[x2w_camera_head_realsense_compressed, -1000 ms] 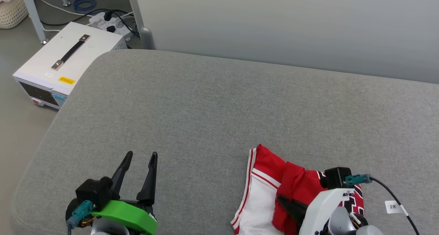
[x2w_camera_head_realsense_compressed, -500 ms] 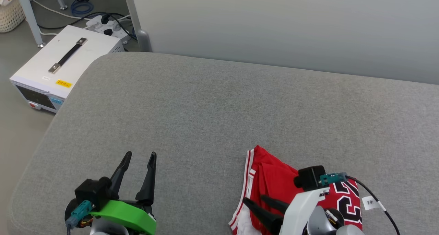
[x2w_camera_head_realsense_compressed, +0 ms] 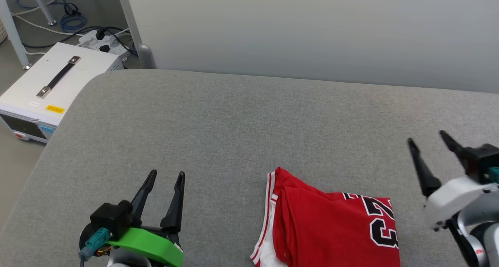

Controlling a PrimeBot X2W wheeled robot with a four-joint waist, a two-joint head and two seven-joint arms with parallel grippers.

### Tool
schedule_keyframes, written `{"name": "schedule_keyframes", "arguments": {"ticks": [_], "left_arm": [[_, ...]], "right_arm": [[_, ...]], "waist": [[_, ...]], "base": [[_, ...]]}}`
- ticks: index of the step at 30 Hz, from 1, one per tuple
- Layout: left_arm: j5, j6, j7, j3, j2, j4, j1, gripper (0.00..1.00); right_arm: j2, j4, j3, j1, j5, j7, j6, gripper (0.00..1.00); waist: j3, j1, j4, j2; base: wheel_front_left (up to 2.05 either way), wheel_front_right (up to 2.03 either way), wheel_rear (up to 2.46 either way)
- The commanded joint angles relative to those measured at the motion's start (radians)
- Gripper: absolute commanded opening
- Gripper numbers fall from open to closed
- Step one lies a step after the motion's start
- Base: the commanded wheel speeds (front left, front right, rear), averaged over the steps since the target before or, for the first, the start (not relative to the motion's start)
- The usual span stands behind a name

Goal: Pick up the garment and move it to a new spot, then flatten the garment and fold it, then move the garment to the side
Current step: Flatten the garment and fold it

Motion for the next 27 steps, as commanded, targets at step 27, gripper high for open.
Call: {"name": "schedule_keyframes", "arguments": {"ticks": [27], "left_arm": [[0.018, -0.003, -0.006, 0.000, -0.029, -0.046, 0.024, 1.00]], "right_arm": [[0.183, -0.089, -0.196, 0.234, -0.019, -0.210, -0.001, 1.00]], "waist": [[0.035, 0.0000, -0.016, -0.0001]], "base": [[0.00, 0.00, 0.00]]}}
